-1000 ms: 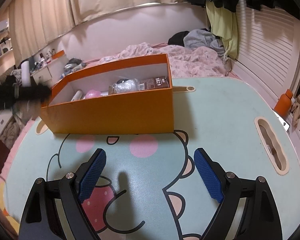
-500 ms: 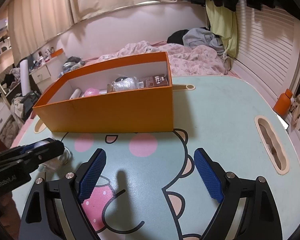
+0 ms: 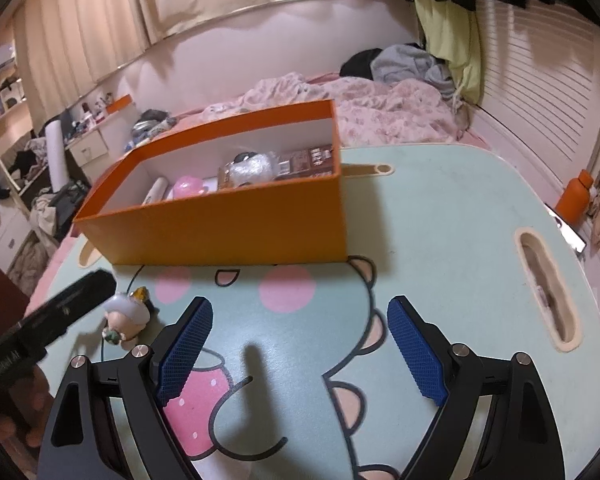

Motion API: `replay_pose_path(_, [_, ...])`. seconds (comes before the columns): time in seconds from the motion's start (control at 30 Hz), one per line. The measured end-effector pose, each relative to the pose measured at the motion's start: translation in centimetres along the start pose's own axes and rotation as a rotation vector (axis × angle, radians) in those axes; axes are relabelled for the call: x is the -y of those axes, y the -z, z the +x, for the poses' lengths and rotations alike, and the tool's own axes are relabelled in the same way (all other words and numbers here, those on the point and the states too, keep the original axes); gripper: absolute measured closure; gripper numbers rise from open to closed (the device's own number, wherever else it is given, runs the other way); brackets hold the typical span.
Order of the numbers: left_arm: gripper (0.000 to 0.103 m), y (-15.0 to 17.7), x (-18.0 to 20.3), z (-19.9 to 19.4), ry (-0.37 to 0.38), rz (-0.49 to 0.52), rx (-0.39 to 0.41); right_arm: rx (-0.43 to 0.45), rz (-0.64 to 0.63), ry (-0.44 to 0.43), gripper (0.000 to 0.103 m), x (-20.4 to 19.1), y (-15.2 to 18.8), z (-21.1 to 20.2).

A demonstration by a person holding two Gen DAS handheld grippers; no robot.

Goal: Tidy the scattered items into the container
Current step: 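Reach into the box and grasp the bubble-wrapped item with the right tool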

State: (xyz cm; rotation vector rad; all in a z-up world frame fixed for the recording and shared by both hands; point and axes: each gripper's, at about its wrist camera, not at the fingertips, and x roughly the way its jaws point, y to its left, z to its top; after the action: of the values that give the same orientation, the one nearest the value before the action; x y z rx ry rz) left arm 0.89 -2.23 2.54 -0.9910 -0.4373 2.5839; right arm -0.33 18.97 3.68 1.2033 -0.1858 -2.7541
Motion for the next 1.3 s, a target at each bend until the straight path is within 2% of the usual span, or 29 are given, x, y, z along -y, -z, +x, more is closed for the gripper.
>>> replay_pose_path(0.07, [0.040, 0.1, 0.0, 0.1, -0.001, 0.000, -0.009, 0.003, -0.006, -0.031, 0.041, 0.0, -1.6, -1.1])
replay_pose_path(0.17, [0.040, 0.2, 0.2, 0.1, 0.002, 0.008, -0.006, 0.067, -0.038, -0.058, 0.041, -0.9, -4.1, -3.0])
replay_pose_path(0.23, [0.040, 0.3, 0.3, 0.1, 0.001, 0.011, -0.005, 0.065, -0.078, -0.076, 0.041, -2.3, -6.1, -2.9])
replay_pose_path(0.33, [0.040, 0.3, 0.4, 0.0, -0.001, 0.010, -0.005, -0.040, -0.105, -0.125, 0.047, -4.3, -9.2, -0.2])
replay_pose_path(0.37, [0.040, 0.4, 0.4, 0.0, -0.002, 0.008, -0.005, -0.100, -0.104, -0.116, 0.059, -4.8, -10.2, 1.4])
replay_pose_path(0.4, [0.040, 0.4, 0.4, -0.1, -0.002, 0.008, -0.004, -0.143, -0.109, -0.106, 0.065, -5.1, -10.8, 2.7])
replay_pose_path(0.47, [0.040, 0.5, 0.5, -0.1, 0.002, 0.010, -0.001, -0.239, -0.113, -0.084, 0.065, -5.6, -11.7, 5.6])
replay_pose_path(0.57, [0.040, 0.5, 0.5, -0.1, 0.001, 0.013, -0.002, -0.317, -0.078, -0.030, 0.065, -5.3, -11.8, 8.7])
replay_pose_path(0.7, [0.040, 0.5, 0.6, -0.2, 0.005, 0.018, 0.003, -0.316, -0.073, 0.004, 0.066, -5.2, -11.6, 10.3])
replay_pose_path(0.87, [0.040, 0.6, 0.7, -0.4, 0.005, 0.030, 0.008, -0.372, -0.099, -0.010, 0.066, -6.5, -11.4, 12.0])
replay_pose_path(0.9, [0.040, 0.6, 0.7, -0.4, 0.005, 0.030, 0.008, -0.377, -0.094, -0.019, 0.069, -6.5, -11.5, 12.3])
replay_pose_path(1.03, [0.040, 0.5, 0.5, -0.4, 0.004, 0.022, 0.007, -0.356, -0.101, -0.017, 0.072, -6.4, -11.7, 11.7])
replay_pose_path(1.2, [0.040, 0.4, 0.2, -0.3, 0.004, 0.012, 0.005, -0.226, -0.093, -0.021, 0.072, -5.8, -12.3, 7.9])
replay_pose_path(1.3, [0.040, 0.3, -0.1, -0.4, 0.004, 0.008, 0.006, -0.169, -0.093, -0.062, 0.072, -5.6, -11.7, 4.8])
